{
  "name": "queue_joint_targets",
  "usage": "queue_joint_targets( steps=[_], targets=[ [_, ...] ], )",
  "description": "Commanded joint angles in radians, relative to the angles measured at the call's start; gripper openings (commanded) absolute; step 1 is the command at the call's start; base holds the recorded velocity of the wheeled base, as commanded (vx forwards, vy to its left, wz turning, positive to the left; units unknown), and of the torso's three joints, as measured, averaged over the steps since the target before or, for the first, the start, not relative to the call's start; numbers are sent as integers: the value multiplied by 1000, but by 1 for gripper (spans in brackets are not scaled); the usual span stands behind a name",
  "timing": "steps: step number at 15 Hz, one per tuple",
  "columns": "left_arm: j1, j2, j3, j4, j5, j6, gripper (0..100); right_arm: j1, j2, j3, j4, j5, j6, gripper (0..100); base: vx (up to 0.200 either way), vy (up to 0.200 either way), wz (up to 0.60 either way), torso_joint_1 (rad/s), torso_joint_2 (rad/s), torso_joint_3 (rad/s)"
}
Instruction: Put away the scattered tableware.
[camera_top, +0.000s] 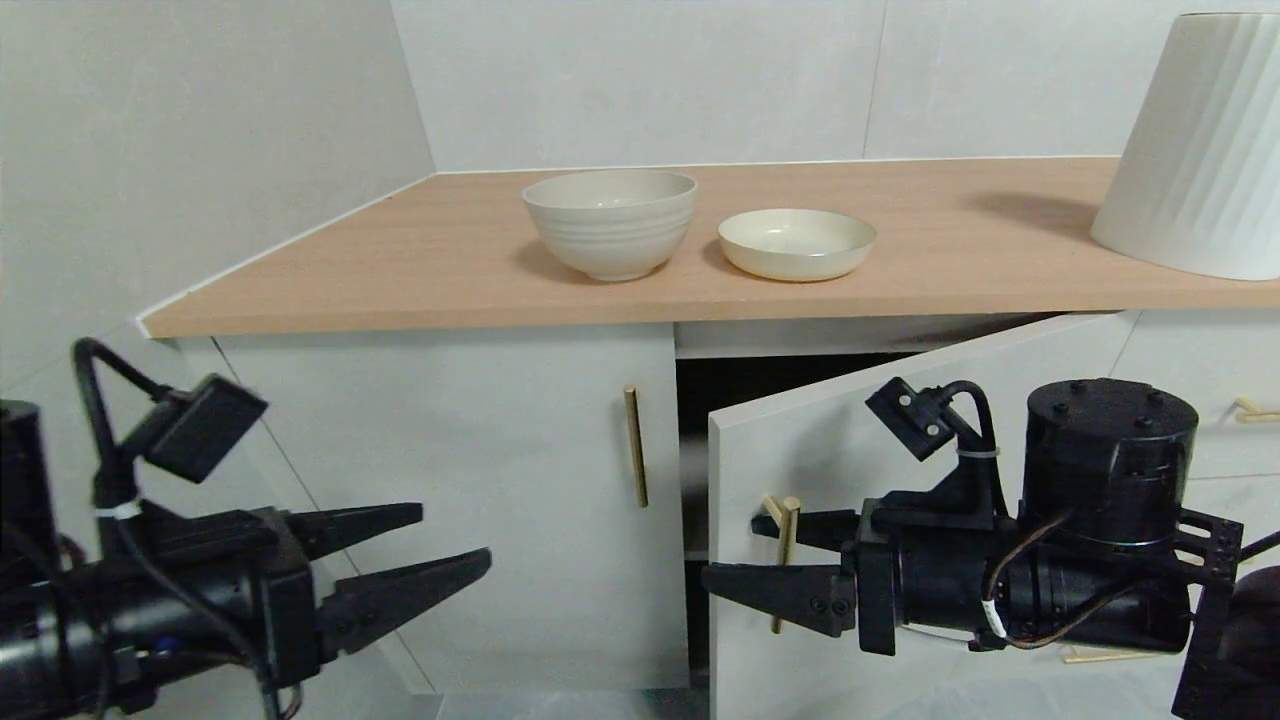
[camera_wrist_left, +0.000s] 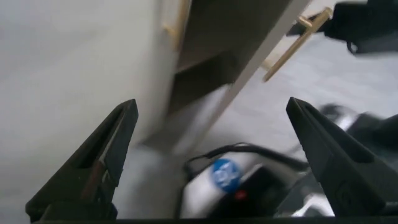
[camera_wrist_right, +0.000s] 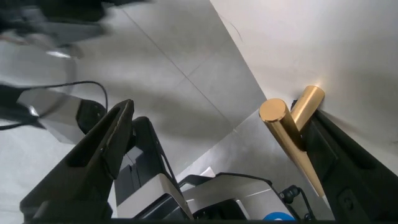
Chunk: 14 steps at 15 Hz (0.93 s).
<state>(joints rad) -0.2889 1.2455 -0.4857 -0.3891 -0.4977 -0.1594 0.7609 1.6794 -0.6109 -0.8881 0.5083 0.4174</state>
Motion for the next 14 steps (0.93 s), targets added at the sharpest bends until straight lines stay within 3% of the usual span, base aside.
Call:
queue_joint_targets(
  steps=[1,3,8,9,14],
  targets=[
    [-93,212,72,-145,4,-83,100,0,10,2,0,1,0,100,0,0,0,0,0,0],
    [-108,232,88,-198,13,-98,100,0,10,2,0,1,0,100,0,0,0,0,0,0],
    [-133,232,96,-200,36,-101,100,0,13,2,0,1,0,100,0,0,0,0,0,0],
    [-138,232,95,-201,41,-103,0,0,13,2,0,-1,0,100,0,0,0,0,0,0],
    [-151,230,75,-203,41,-101,0,0,13,2,0,-1,0,100,0,0,0,0,0,0]
  ],
)
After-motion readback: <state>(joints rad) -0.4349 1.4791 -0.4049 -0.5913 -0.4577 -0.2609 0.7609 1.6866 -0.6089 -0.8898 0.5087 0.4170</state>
